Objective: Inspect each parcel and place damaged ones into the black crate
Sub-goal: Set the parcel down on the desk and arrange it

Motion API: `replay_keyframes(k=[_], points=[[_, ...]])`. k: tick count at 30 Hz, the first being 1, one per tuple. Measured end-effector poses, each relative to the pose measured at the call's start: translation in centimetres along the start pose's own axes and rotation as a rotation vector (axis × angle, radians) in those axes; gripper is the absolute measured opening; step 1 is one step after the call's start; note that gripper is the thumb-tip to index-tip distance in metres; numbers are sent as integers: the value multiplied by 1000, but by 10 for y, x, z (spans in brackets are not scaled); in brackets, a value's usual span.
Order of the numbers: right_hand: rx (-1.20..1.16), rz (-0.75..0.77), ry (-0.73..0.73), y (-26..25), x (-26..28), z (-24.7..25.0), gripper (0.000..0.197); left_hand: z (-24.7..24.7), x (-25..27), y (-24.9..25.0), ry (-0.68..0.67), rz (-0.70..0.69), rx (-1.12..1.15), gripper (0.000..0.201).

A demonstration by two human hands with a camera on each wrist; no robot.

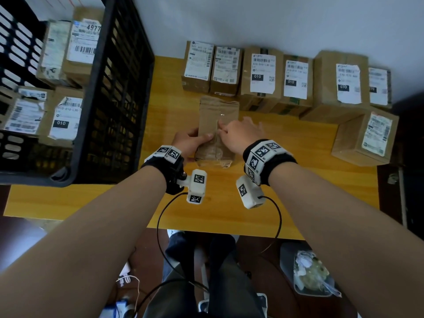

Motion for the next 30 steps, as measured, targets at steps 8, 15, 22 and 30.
replay_keyframes(k=[8,15,22,30], points=[[-136,56,9,5,-4,-18,51,0,2,-1,-19,10,-10,43],[-742,-87,82,14,3,3,42,3,3,-4,-40,68,-4,52],[-1036,-421,177,51,18,-3,27,7,6,-4,-31,28,33,63],[-1029,-258,181,33,12,6,29,-5,-2,1,-11,-71,17,35]])
Point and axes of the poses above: each hand's wrist, its own x-axis away from the middle knuckle, its own z-axis out of the back of the hand, y = z × x, the point moved 9 cm from there along -x, towards the middle knuckle, and after that the axes turned 11 degrees about y, right-handed, at the moved point
